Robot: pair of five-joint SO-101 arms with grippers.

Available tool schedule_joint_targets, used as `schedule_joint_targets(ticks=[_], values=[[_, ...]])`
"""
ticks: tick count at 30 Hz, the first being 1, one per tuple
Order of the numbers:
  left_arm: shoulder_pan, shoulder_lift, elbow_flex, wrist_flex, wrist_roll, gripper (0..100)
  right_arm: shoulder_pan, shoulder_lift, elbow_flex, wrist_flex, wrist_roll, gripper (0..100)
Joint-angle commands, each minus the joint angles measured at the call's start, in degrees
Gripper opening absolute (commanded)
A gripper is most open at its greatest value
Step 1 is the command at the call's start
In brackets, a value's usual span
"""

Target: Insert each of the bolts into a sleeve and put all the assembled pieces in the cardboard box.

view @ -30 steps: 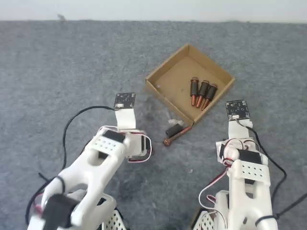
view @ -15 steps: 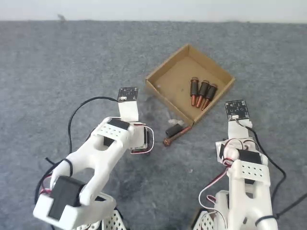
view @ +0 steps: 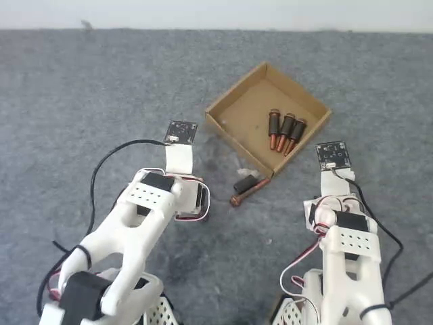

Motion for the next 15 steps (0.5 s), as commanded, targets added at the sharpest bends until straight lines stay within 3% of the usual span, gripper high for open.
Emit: schedule_joint_targets(ticks=[1,15], values=[[-0.09,0.18,-0.66,-2.29,0.88,12,-0.66,-1.98,-0.44,-1.1,0.97,0.7],[-0.53,2.64,1.8,-6.68,8.26,12,-0.75,-1.98,-0.44,-0.92,1.05,0.7]])
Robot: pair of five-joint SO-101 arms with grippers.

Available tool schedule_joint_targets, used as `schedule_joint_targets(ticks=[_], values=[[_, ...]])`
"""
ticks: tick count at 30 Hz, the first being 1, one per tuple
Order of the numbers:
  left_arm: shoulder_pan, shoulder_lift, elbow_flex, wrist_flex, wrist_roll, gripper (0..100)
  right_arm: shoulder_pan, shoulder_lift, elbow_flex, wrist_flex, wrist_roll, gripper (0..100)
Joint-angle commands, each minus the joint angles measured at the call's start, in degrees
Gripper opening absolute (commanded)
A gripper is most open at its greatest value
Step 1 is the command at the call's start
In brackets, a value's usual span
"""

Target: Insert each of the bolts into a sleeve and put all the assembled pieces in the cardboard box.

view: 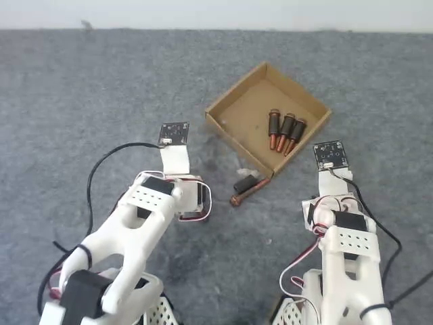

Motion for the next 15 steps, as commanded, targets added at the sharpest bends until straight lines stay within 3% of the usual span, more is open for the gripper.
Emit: schedule_joint_targets(ticks=[1,7,15], values=[[-0.53,3.69,-1.36,-0.79,0.97,12,-0.48,-1.98,-0.44,-0.92,0.88,0.7],[-1.93,15.03,-11.65,5.19,0.79,12,-0.66,-1.89,-0.44,-0.92,0.88,0.7],[-6.07,16.88,-14.55,3.25,0.7,7,-0.66,-1.89,-0.44,-0.84,0.88,0.7]])
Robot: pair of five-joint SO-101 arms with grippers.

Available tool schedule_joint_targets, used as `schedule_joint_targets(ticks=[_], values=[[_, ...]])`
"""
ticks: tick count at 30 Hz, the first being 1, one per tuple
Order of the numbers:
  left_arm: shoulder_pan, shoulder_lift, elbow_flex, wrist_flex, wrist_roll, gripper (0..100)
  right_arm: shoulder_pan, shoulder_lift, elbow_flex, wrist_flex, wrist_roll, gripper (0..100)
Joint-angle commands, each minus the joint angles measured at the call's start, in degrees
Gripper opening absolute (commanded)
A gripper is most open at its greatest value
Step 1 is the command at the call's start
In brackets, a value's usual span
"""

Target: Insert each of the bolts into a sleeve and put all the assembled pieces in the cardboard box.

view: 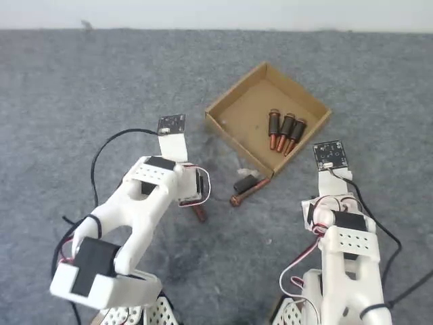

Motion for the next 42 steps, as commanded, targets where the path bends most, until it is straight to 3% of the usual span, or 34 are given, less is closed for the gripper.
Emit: schedule_joint_targets(ticks=[1,8,16,20,26,36,42], values=[[-2.2,1.32,-2.07,-1.67,0.18,5,-0.4,-1.89,-0.44,-0.84,0.88,0.7],[-2.11,-2.99,-0.04,-0.44,-6.42,2,-0.22,-1.89,-0.44,-0.75,0.88,0.7],[-2.2,-12.04,3.74,-1.23,-7.12,1,-0.4,-2.24,0.35,-1.19,0.44,0.7],[-3.16,-17.58,8.04,-6.59,-6.95,1,-0.48,-2.15,0.35,-1.19,0.26,0.7],[-10.46,-20.04,9.8,-12.57,-6.86,1,-3.21,-2.15,0.88,-3.21,-3.16,0.8],[-13.19,-20.48,18.51,-32.79,-6.86,1,-5.58,-2.51,4.92,-23.52,-9.67,0.7],[-13.1,-20.48,20.7,-37.19,-6.86,1,-5.67,-2.33,2.9,-32.04,-9.32,0.9]])
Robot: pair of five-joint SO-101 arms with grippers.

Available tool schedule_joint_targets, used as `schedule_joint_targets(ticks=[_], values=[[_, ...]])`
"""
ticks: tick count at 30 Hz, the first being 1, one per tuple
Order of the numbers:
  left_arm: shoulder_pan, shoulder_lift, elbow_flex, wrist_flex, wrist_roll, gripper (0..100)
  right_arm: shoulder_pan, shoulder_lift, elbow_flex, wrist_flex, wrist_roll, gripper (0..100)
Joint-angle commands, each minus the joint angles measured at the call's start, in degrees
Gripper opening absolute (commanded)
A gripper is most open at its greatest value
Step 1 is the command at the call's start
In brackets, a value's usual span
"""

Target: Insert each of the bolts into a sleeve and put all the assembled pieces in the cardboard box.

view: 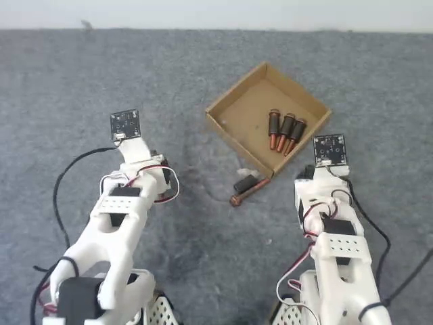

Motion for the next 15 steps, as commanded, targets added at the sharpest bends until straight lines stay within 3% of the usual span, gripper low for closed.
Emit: schedule_joint_targets(ticks=[1,10,15], values=[[0.0,-2.99,0.13,-4.04,-0.18,1,-0.4,-2.07,-3.43,-5.85,-0.35,0.9],[0.0,-2.64,6.29,-18.2,-0.18,1,-0.48,-1.98,-3.34,-24.57,-0.26,0.7],[0.0,-2.64,11.74,-30.07,-0.18,1,-2.07,-1.89,-1.41,-33.63,-0.35,0.7]])
